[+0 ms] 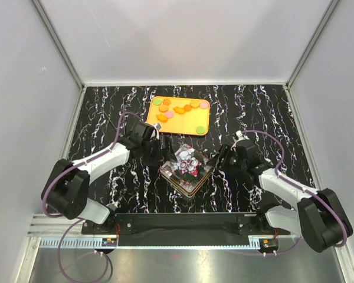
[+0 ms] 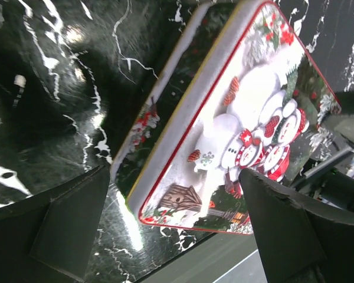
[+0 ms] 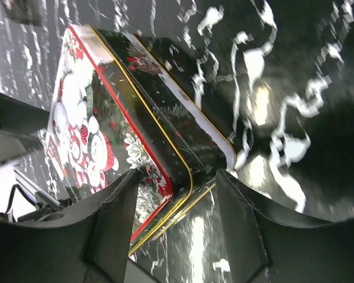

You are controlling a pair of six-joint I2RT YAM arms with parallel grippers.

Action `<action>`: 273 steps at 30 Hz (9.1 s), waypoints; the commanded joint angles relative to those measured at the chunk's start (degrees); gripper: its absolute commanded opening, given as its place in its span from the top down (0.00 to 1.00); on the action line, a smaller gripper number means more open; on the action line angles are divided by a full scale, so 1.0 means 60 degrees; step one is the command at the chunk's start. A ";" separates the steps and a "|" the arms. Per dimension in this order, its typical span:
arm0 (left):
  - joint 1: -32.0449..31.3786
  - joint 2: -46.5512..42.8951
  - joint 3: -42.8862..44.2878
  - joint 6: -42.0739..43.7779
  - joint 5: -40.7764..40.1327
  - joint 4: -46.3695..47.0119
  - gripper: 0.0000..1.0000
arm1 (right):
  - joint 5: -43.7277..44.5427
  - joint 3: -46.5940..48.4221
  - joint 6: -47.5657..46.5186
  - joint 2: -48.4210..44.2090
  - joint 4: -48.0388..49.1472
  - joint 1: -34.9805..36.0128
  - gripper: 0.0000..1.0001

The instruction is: Pack the cookies

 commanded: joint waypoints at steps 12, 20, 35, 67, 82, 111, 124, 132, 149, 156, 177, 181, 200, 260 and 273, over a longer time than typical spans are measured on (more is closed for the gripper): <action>-0.0007 0.0972 0.0251 -0.0031 0.0556 0.1243 0.01 | -0.0466 -0.1638 0.0758 0.1960 0.3857 -0.0285 0.80; -0.0197 0.1075 0.0484 -0.0089 0.0483 0.1170 0.01 | -0.0539 -0.2269 0.1243 0.2677 0.5000 -0.0299 1.00; -0.0534 0.0461 0.0954 -0.0015 0.0351 0.0511 0.01 | -0.0319 -0.0455 0.0438 0.0760 0.0918 -0.0299 0.43; -0.0739 0.0123 0.0001 -0.0309 0.0790 0.1404 0.09 | -0.2092 -0.0467 0.1711 -0.1130 0.0358 -0.0446 0.22; -0.0754 0.0298 0.0045 -0.0368 0.1054 0.1521 0.19 | -0.2385 -0.0921 0.2268 -0.0501 0.1690 -0.0285 0.23; -0.1018 0.1046 0.0631 -0.0236 0.1817 0.1244 0.33 | -0.2564 -0.0205 0.1978 0.0028 0.1301 0.0067 0.34; -0.0988 0.2361 0.2885 0.1490 0.1450 -0.1465 0.12 | -0.0952 0.0719 0.0701 0.0363 -0.0679 0.0067 0.28; -0.0856 0.3666 0.4511 0.2224 0.0573 -0.2886 0.08 | 0.0412 0.1159 0.0071 0.0746 -0.1825 0.0067 0.26; -0.0270 0.4444 0.5875 0.2767 0.0146 -0.3561 0.04 | 0.0253 0.1379 -0.0149 0.1548 0.0341 -0.0489 0.09; -0.0270 0.4853 0.6504 0.2577 0.0219 -0.3474 0.03 | -0.0406 0.0764 0.0348 0.2004 0.2068 -0.1061 0.14; -0.0270 0.5704 0.7457 0.2401 0.0058 -0.3605 0.03 | -0.0933 0.1628 0.0276 0.3614 0.4325 -0.1530 0.16; -0.0285 0.5762 0.7560 0.2343 0.0073 -0.3605 0.03 | -0.1212 0.1088 0.0655 0.3996 0.5117 -0.1501 0.18; -0.0724 0.5382 0.6770 0.1873 -0.0073 -0.2947 0.03 | -0.0919 -0.0716 0.3015 0.6208 0.9219 -0.0988 0.45; 0.0521 0.0562 0.0440 0.0672 0.0322 0.0203 0.01 | -0.0305 -0.1302 0.1081 0.0656 0.3241 0.0521 0.48; 0.0521 0.0899 0.0763 0.0790 0.0497 0.0071 0.01 | -0.0188 -0.1946 0.1316 0.0905 0.3434 0.0521 0.78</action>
